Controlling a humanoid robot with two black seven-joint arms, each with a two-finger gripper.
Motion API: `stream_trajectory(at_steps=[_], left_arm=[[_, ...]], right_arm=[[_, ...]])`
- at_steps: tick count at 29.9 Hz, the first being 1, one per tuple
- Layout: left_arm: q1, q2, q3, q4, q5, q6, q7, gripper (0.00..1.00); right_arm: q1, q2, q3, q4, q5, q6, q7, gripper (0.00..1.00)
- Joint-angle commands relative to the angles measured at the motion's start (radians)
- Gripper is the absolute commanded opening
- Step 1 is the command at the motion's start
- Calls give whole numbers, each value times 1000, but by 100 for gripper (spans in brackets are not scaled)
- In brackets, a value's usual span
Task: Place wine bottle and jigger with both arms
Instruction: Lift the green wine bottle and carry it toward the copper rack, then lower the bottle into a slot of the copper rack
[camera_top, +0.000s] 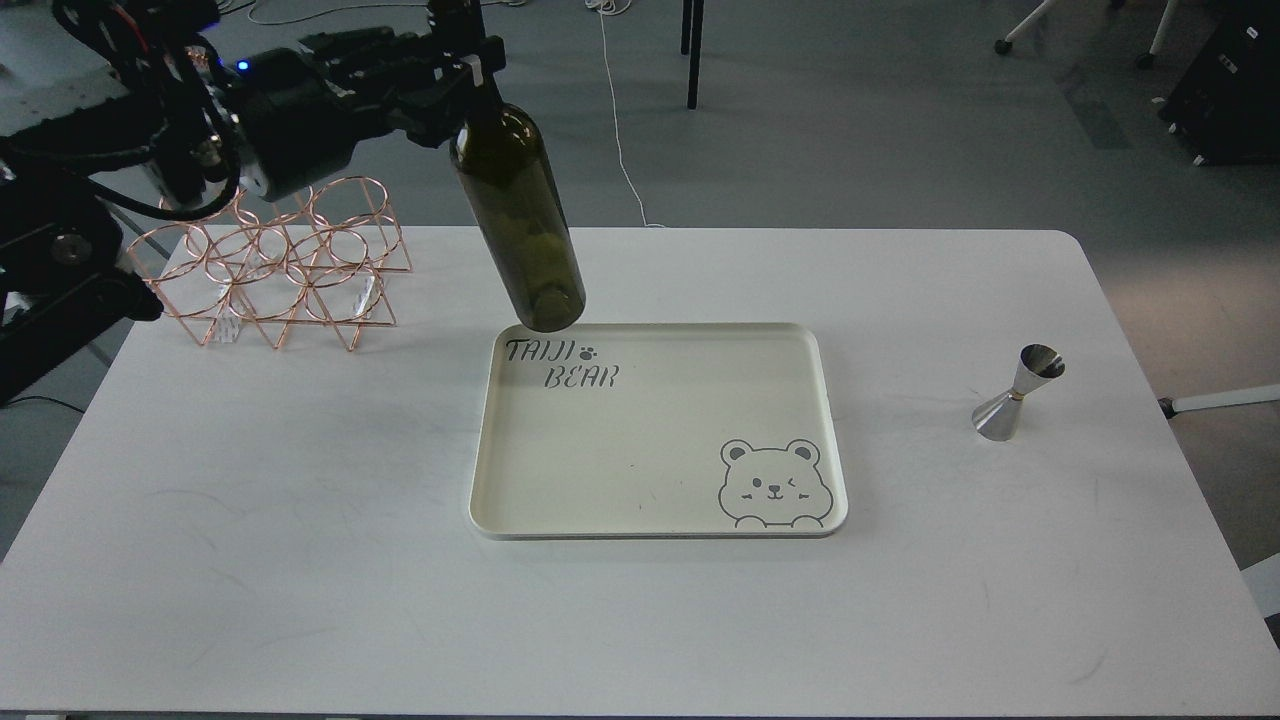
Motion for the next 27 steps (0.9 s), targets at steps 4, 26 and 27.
stream_trajectory(at_steps=[4, 26, 27], left_arm=[[-42, 84, 7, 174, 1, -5, -60, 8], [-75, 45, 70, 504, 21, 6, -132, 8], [-75, 45, 70, 504, 21, 6, -132, 8]], right_arm=[[0, 5, 2, 0, 0, -1, 0, 94], [1, 5, 0, 0, 0, 0, -1, 94], [1, 5, 0, 0, 0, 0, 0, 94]])
